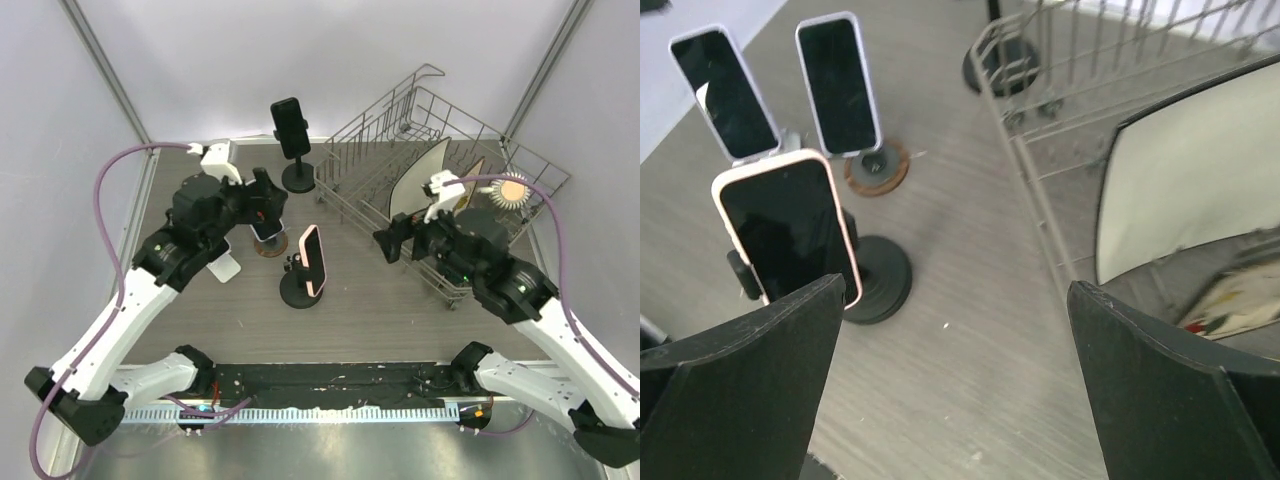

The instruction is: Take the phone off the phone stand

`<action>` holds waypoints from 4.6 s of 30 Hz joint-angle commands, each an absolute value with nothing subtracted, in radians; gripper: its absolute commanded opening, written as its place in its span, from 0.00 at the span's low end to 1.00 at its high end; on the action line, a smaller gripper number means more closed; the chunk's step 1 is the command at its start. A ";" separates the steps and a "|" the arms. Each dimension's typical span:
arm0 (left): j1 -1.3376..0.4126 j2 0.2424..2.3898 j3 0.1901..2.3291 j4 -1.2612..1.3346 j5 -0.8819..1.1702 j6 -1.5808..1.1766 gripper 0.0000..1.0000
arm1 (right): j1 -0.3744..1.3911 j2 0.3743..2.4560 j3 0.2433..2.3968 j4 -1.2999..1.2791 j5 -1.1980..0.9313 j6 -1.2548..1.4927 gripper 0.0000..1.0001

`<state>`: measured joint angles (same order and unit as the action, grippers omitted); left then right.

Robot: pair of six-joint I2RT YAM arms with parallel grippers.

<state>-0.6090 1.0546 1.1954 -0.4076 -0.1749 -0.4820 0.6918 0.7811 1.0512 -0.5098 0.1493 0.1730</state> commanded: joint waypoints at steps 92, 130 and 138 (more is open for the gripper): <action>-0.828 0.859 0.443 0.152 -0.045 -0.445 0.75 | 1.226 1.128 0.649 0.569 0.453 0.123 0.01; -0.828 0.778 0.411 0.071 -0.057 -0.397 0.00 | 1.227 1.146 0.770 0.282 0.471 0.164 0.65; -0.828 0.787 0.410 0.074 -0.034 -0.408 0.00 | 1.229 1.190 0.750 0.415 0.499 0.085 0.70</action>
<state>-0.8345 0.7952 0.4160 0.0734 -0.0338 -0.3855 1.2240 1.1790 0.7387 0.2848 0.4725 0.1390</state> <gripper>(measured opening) 0.398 0.694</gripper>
